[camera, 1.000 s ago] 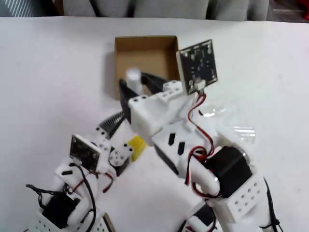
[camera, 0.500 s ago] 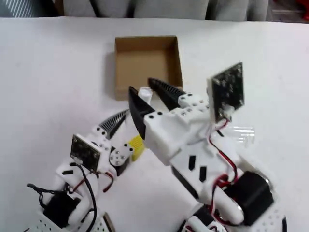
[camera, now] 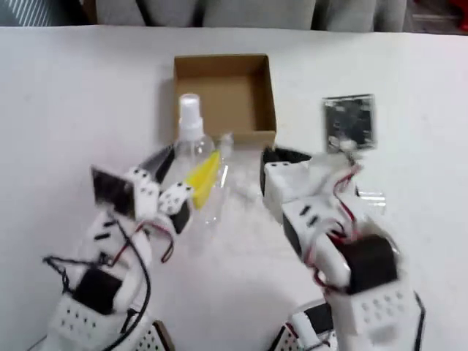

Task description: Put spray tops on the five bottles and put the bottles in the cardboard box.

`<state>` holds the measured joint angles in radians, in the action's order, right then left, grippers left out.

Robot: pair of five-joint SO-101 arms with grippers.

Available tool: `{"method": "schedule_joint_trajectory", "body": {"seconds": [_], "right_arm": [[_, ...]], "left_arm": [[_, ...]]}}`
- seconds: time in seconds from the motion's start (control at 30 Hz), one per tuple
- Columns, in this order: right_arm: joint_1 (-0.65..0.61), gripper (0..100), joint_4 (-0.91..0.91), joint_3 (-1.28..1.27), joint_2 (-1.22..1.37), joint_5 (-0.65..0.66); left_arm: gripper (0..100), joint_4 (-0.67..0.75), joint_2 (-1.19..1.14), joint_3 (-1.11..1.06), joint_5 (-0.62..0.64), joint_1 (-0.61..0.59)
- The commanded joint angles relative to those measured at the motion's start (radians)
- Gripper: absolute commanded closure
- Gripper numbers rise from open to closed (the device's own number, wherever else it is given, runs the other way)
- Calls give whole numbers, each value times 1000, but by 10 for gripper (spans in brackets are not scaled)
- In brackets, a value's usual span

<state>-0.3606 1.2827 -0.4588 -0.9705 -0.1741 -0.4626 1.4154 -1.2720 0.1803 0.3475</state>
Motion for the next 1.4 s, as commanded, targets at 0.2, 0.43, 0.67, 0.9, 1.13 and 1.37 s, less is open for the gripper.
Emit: {"method": "schedule_joint_trajectory", "body": {"seconds": [0.2, 0.43, 0.67, 0.9, 1.13, 1.37], "right_arm": [[21, 982, -447, -523, -15, 9], [-160, 982, -704, -752, -28, 14], [-205, 981, -967, -1000, -223, 15], [-213, 981, -1311, -1226, -380, 17], [-206, 981, -1356, -1224, -317, 17], [-157, 981, -1363, -1224, -300, 17]], "left_arm": [[976, 112, -463, 262, 15, -68], [976, 359, -593, 255, 17, -64], [976, 647, -819, 256, 17, -65], [976, 632, -757, 204, 18, -10], [976, 506, -536, 114, 17, 88], [976, 324, -415, 107, 11, 82]]}}
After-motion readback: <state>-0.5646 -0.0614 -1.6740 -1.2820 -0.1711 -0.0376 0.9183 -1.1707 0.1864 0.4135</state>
